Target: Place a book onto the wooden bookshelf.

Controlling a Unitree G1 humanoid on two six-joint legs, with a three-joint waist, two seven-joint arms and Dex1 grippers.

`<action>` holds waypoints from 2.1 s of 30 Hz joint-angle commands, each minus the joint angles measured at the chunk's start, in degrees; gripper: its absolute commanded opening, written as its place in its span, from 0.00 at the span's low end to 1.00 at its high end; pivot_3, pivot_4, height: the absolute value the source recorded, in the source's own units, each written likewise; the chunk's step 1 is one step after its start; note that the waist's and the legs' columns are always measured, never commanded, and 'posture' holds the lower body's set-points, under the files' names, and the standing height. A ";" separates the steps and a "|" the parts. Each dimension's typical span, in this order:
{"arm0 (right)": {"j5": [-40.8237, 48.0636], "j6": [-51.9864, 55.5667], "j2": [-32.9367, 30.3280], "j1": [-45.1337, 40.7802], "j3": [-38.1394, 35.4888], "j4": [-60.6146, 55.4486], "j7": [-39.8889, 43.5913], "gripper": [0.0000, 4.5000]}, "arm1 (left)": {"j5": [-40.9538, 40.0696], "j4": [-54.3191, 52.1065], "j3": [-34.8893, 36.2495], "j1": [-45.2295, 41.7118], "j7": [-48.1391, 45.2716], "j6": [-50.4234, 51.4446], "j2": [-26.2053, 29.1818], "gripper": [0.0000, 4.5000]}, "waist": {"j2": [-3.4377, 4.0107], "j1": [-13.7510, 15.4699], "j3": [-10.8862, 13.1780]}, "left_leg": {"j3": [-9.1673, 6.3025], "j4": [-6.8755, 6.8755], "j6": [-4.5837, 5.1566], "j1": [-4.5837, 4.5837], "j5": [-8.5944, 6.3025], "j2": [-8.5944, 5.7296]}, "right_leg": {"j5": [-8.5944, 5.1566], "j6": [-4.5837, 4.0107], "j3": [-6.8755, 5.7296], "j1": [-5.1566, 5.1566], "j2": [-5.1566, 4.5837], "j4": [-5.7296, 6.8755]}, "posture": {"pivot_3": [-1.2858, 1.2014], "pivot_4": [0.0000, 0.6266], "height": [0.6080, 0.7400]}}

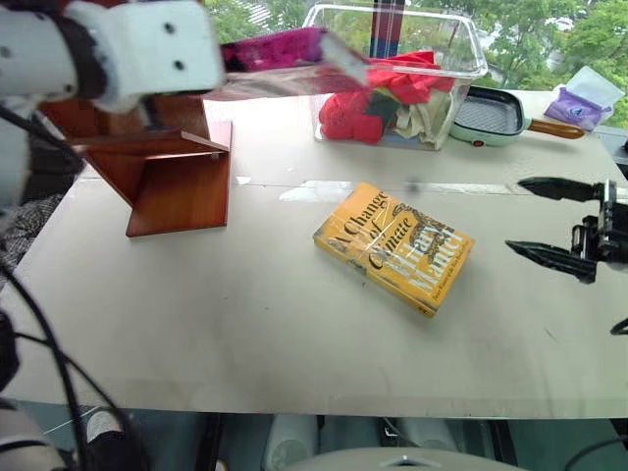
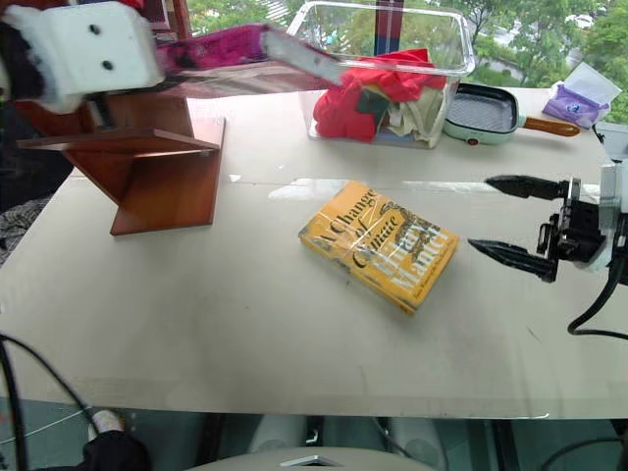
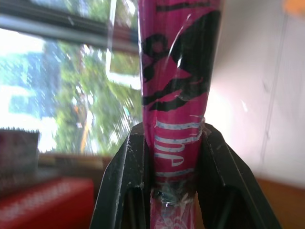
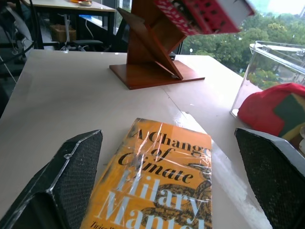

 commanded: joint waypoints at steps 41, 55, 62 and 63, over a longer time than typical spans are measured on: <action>5.80 4.25 -2.12 2.08 -6.07 -5.77 -5.84 1.00 | -43.91 -4.87 25.84 2.37 -6.86 31.68 -4.67 0.77 | 0.01 0.73 -0.01 | 0.07 0.31 0.00 -0.59 0.01 0.05 | 0.03 0.03 -0.10 -0.50 -0.10 0.28 | 0.52 0.24 0.80; -1.04 2.40 -1.47 23.53 -14.34 -10.31 -7.79 1.00 | -42.61 -23.39 22.46 42.43 18.35 23.45 -37.38 0.77 | 0.30 0.24 -0.49 | -0.17 0.27 -0.15 -0.30 0.09 0.00 | 0.05 0.00 0.08 -0.30 0.02 0.31 | 0.52 0.24 0.80; -11.11 -3.57 -0.15 36.00 -15.80 -8.43 -9.27 1.00 | -34.75 -15.43 25.36 62.20 11.03 10.51 -34.46 0.77 | 0.28 0.58 -0.58 | -0.02 0.27 0.01 -0.15 0.00 -0.04 | 0.03 0.00 0.18 -0.20 -0.01 0.24 | 0.52 0.24 0.80; -12.32 -4.64 0.03 37.19 -15.83 -8.02 -9.43 1.00 | -33.93 -13.79 26.22 63.85 10.55 8.88 -34.26 0.77 | 0.28 0.59 -0.58 | -0.02 0.25 0.02 -0.04 -0.01 -0.04 | 0.02 -0.01 0.17 -0.11 -0.01 0.25 | 0.52 0.24 0.80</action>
